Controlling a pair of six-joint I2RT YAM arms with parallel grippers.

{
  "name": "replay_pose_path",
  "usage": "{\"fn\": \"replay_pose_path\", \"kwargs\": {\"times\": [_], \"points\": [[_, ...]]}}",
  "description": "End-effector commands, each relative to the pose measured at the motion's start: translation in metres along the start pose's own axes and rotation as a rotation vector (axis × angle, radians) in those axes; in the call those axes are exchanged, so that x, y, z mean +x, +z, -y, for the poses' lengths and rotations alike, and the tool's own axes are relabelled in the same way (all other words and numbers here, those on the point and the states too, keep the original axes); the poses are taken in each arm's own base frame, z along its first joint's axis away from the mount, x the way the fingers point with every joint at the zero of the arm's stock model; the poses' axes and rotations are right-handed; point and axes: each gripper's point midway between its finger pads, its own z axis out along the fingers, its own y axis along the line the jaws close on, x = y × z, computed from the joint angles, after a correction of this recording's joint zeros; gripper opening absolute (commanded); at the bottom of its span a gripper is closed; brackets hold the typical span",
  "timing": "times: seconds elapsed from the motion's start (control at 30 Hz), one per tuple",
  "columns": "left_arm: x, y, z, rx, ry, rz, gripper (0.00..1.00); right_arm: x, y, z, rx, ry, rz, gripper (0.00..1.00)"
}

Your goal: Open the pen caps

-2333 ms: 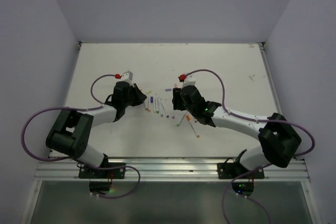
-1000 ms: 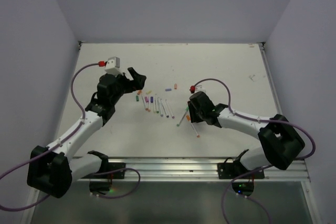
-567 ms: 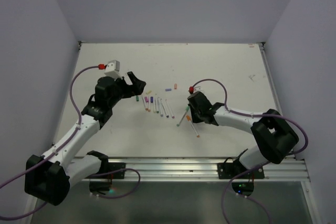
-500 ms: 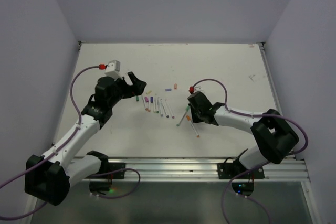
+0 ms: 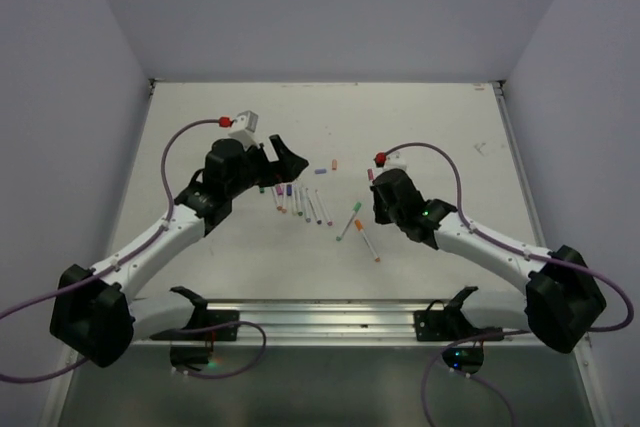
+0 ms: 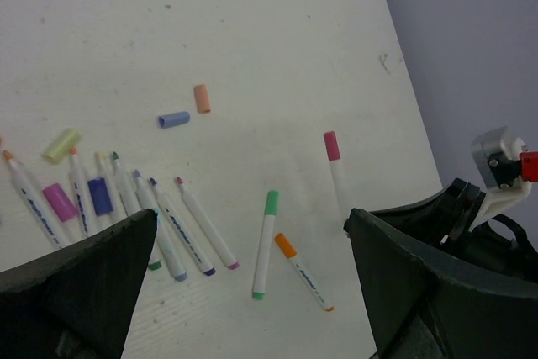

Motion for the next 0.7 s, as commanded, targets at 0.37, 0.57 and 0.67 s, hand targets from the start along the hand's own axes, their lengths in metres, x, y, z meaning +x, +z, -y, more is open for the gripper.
{"fn": "replay_pose_path", "kwargs": {"times": [0.37, 0.57, 0.67], "points": [[-0.002, 0.054, 0.100, 0.167, -0.074, -0.020, 1.00, -0.055, -0.040, -0.039, -0.247, 0.054, 0.287, 0.00], [0.006, 0.075, 0.107, 0.142, -0.073, -0.018, 1.00, -0.059, -0.045, -0.055, -0.293, 0.052, 0.315, 0.00], [0.016, 0.088, 0.105, 0.128, -0.068, -0.034, 0.96, -0.059, -0.047, -0.062, -0.316, 0.047, 0.318, 0.00]]}}
